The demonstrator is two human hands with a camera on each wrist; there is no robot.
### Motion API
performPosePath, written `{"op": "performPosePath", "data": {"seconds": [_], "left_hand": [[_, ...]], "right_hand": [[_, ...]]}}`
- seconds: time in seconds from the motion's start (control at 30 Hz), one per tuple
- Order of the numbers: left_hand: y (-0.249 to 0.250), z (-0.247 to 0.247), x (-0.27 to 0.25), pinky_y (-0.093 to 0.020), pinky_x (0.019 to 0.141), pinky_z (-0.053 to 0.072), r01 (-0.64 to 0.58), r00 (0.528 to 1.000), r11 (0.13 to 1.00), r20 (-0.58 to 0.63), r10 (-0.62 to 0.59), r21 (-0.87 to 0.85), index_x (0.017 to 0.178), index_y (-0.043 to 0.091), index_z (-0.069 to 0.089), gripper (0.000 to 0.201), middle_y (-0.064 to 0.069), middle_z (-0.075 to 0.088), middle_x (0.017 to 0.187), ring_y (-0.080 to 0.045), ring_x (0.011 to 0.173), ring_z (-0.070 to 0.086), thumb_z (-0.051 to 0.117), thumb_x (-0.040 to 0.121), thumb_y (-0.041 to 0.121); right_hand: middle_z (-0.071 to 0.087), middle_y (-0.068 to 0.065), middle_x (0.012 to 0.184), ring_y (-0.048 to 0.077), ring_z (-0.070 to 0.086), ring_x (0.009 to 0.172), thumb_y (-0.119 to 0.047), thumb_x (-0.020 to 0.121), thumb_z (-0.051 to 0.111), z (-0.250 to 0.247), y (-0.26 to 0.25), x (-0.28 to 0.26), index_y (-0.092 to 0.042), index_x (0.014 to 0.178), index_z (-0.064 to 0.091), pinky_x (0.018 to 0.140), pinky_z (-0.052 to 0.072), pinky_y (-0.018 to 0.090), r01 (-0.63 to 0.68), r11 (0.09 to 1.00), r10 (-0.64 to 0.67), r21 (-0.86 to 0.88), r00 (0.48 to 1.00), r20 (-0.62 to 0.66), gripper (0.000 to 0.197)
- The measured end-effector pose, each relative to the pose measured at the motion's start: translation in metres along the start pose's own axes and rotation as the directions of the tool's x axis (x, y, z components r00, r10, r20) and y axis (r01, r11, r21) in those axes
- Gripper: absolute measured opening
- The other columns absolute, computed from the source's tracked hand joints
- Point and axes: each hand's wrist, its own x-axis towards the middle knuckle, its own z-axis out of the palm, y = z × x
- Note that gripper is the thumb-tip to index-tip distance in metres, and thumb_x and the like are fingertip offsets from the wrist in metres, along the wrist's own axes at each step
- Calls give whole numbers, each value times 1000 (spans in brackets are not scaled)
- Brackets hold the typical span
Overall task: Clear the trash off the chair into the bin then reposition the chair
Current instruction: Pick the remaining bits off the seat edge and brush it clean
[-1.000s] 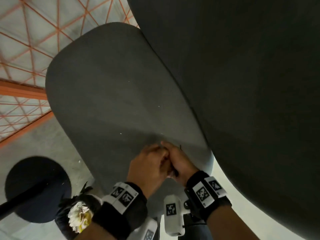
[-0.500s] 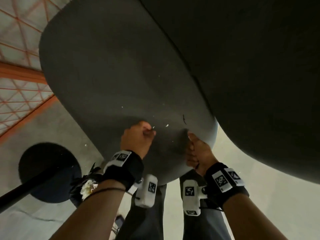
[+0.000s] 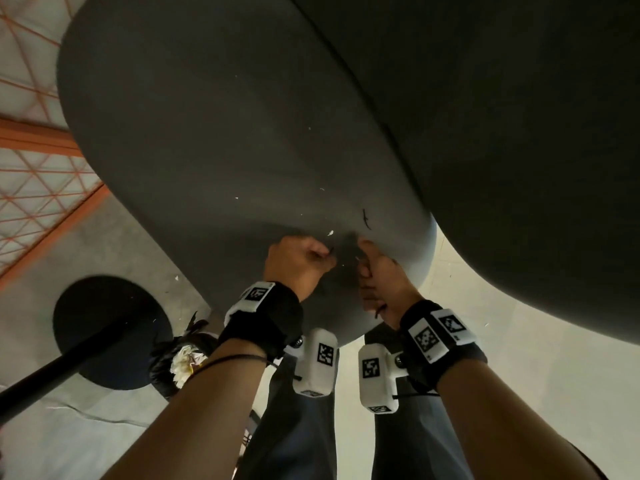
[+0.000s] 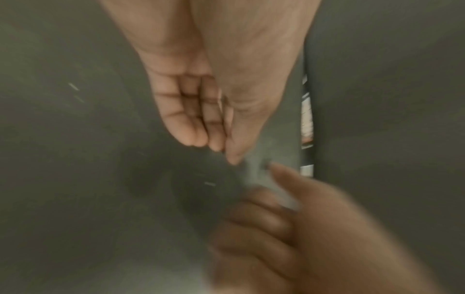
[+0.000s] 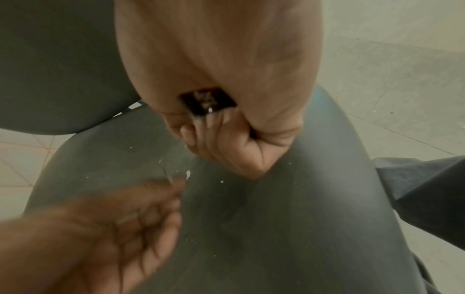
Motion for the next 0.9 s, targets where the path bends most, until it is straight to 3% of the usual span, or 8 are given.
{"op": "performPosePath", "data": {"seconds": [0.1, 0.2, 0.27, 0.4, 0.47, 0.6, 0.8, 0.9], "left_hand": [[21, 7, -14, -22, 70, 54, -108, 985, 980, 116, 129, -167, 84, 18, 75, 13, 7, 72, 75, -2, 69, 66, 81, 73, 20], [32, 18, -16, -37, 72, 57, -209, 972, 968, 135, 191, 136, 78, 25, 71, 7, 7, 71, 76, -13, 74, 68, 74, 76, 30], [39, 21, -12, -38, 73, 56, -231, 970, 912, 150, 190, 338, 80, 29, 70, 12, 9, 69, 82, -17, 79, 67, 70, 76, 40], [48, 17, 2, -31, 85, 55, -199, 931, 976, 327, 161, 84, 90, 34, 74, 24, 16, 72, 85, -4, 84, 68, 78, 68, 44], [48, 16, 15, -26, 90, 52, -179, 955, 983, 248, 164, 41, 98, 30, 74, 28, 12, 74, 95, -5, 93, 67, 74, 76, 46], [51, 21, 43, -34, 81, 52, -90, 993, 951, -44, 108, 297, 88, 28, 71, 39, 1, 73, 92, -24, 94, 66, 61, 76, 64], [70, 42, 48, -40, 78, 47, -120, 983, 815, -47, 177, 567, 104, 24, 67, 30, -9, 66, 109, -36, 101, 62, 58, 87, 48], [72, 43, 46, -41, 82, 47, -139, 987, 811, 18, 157, 568, 108, 25, 65, 26, -9, 65, 114, -37, 105, 61, 57, 88, 38]], "right_hand": [[33, -8, 42, 9, 24, 33, -64, 87, 45, 6, -8, 4, -21, 53, 46, 35, 20, 19, 38, 999, -37, -22, 998, 55, 55], [37, -7, 41, 11, 28, 33, -56, 88, 49, 6, -11, 5, -21, 53, 51, 35, 23, 19, 51, 999, -50, -5, 995, 92, 50], [38, -6, 40, 10, 29, 32, -45, 89, 51, 1, -8, 8, -20, 55, 52, 35, 23, 19, 67, 998, -67, 7, 996, 52, 42], [42, -6, 41, 8, 30, 30, -36, 90, 51, -17, -3, 17, -21, 59, 54, 32, 21, 17, 115, 990, -103, 81, 985, -138, 34], [33, -6, 40, 9, 24, 30, -33, 91, 52, -26, -4, 17, -23, 54, 45, 33, 16, 17, 111, 983, -87, 146, 983, -161, 38], [28, -5, 40, 10, 21, 31, -33, 90, 54, -35, -6, 17, -24, 48, 36, 35, 16, 18, 84, 990, -66, 111, 985, -159, 47], [34, -6, 43, 11, 27, 36, -38, 83, 61, -37, -5, 14, -23, 51, 43, 42, 21, 25, 87, 995, -75, 53, 978, -194, 40], [36, -6, 44, 9, 29, 35, -36, 86, 60, -37, -6, 15, -22, 54, 45, 41, 22, 24, 101, 994, -90, 45, 974, -206, 37]]}}
